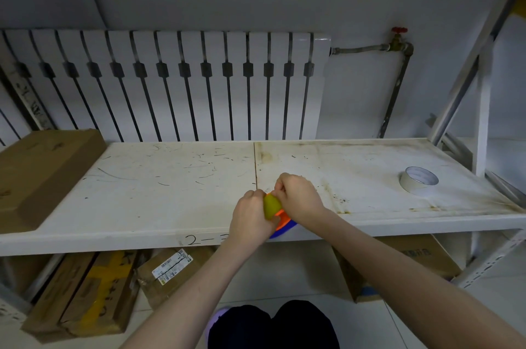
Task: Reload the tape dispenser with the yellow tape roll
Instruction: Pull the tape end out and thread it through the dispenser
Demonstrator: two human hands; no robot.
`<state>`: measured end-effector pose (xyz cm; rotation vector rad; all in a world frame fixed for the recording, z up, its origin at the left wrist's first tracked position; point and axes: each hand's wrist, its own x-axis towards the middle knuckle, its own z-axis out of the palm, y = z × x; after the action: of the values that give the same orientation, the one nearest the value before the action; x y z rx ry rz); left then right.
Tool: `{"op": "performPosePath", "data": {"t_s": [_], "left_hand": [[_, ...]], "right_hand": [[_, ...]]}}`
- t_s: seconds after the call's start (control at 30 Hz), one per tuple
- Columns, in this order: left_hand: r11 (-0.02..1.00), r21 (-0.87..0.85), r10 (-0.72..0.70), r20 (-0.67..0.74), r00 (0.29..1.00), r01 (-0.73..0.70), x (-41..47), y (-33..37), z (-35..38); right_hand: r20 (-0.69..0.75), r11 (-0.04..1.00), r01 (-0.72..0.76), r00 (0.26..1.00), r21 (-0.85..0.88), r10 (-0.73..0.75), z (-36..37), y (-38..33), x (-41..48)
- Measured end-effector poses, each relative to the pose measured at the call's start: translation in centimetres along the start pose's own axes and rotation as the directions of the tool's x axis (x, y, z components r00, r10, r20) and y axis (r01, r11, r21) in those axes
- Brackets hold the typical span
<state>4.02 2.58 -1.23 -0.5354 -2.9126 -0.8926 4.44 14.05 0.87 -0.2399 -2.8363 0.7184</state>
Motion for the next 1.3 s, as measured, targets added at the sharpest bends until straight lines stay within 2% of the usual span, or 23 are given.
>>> {"op": "performPosePath", "data": {"t_s": [0.1, 0.3, 0.4, 0.53, 0.87, 1.0, 1.13, 1.2, 1.3], "left_hand": [[0.999, 0.034, 0.018, 0.019, 1.000, -0.019, 0.4, -0.2, -0.3], [0.995, 0.086, 0.047, 0.060, 0.997, -0.052, 0.7, -0.8, -0.6], [0.987, 0.121, 0.098, 0.075, 0.992, -0.107, 0.9, -1.1, -0.7], [0.943, 0.204, 0.236, 0.153, 0.960, -0.264, 1.0, -1.4, -0.7], [0.925, 0.264, 0.225, 0.195, 0.955, -0.272, 1.9, -0.8, -0.7], [0.931, 0.271, 0.197, 0.186, 0.963, -0.243, 1.8, -0.8, -0.7], [0.939, 0.279, 0.152, 0.191, 0.970, -0.202, 2.0, -0.5, -1.0], [0.940, 0.286, 0.134, 0.197, 0.971, -0.187, 2.0, -0.2, -1.0], [0.958, 0.237, 0.120, 0.184, 0.975, -0.163, 2.0, 0.4, -1.2]], "right_hand": [[-0.043, 0.986, -0.098, 0.994, 0.135, 0.104, -0.3, 1.4, 0.2], [0.020, 0.899, -0.316, 0.945, 0.303, 0.326, 0.3, 3.8, 0.3], [0.014, 0.913, -0.287, 0.955, 0.290, 0.296, 1.0, 3.9, 0.4], [0.019, 0.934, -0.243, 0.969, 0.263, 0.247, 1.1, 4.3, 0.6], [-0.093, 0.947, -0.131, 0.982, 0.293, 0.164, -0.1, 4.6, 0.2], [-0.141, 0.975, -0.056, 0.986, 0.216, 0.088, -0.8, 3.7, -0.4], [-0.177, 0.996, 0.094, 0.980, -0.002, -0.092, -1.9, 1.8, -0.9], [-0.136, 0.988, 0.129, 0.981, -0.087, -0.140, -2.2, 1.1, -1.4], [0.004, 0.949, 0.200, 0.979, -0.245, -0.206, -2.3, -0.1, -2.2]]}}
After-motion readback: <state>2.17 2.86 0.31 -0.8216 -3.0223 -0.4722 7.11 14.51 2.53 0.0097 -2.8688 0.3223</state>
